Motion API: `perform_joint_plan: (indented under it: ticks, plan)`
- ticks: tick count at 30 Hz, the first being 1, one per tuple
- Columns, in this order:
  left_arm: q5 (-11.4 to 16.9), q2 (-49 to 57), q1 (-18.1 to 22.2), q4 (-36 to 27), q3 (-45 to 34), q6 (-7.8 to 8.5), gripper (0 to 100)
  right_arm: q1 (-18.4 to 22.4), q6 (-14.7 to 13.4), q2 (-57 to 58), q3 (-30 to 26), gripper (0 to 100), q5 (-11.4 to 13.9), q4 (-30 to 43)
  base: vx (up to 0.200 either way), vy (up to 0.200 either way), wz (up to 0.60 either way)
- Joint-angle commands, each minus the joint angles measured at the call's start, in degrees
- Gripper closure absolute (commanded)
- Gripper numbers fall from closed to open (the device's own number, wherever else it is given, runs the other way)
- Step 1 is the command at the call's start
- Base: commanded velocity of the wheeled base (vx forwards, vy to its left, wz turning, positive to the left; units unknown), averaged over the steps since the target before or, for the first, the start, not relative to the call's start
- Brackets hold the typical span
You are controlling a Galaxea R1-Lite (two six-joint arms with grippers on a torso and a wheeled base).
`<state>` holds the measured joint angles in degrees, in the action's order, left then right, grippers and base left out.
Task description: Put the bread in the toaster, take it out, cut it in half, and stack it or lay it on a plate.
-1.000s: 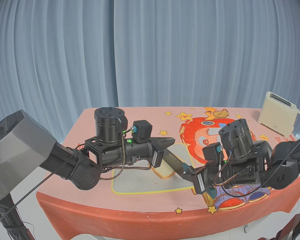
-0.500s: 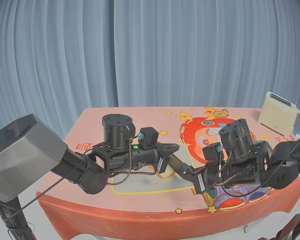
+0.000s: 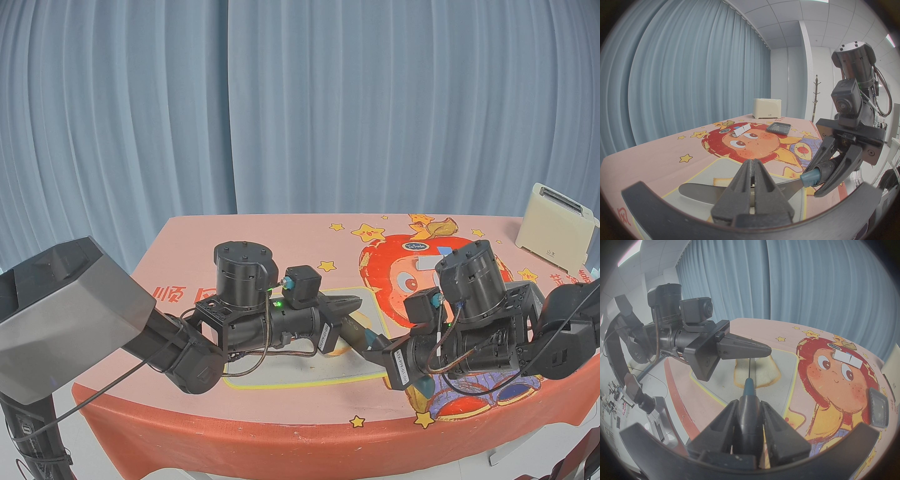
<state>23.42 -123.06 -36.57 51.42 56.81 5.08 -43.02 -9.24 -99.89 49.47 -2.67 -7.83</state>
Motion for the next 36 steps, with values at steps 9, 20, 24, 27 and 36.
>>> perform_joint_plan:
  ticks: [9, 20, 24, 27, 36]
  plan:
    - [-0.04, -2.27, -0.17, -0.53, -0.82, 0.1, 100, 0.13, 0.01, 0.13, 0.01, 100, 0.03, 0.0, 0.0, 0.0, 0.0]
    - [0.05, -1.13, 0.54, 0.35, 0.76, -0.6, 100, 0.22, 0.01, 0.31, 0.01, 100, 0.03, 0.0, 0.0, 0.0, 0.0]
    - [-0.39, -0.86, 3.17, 2.9, 3.66, -2.01, 100, 0.31, 0.01, 0.4, 0.01, 100, 0.03, 0.0, 0.0, 0.0, 0.0]
    - [-0.39, -1.04, 3.35, 2.9, 4.63, -2.01, 100, 0.31, 0.01, 0.4, 0.01, 100, 0.03, 0.09, 0.0, 0.0, 0.0]
    - [-0.83, -1.65, 3.61, 3.07, 4.28, -1.92, 100, 0.31, -0.08, 0.05, 0.01, 100, 0.03, 0.18, 0.0, 0.0, 0.0]
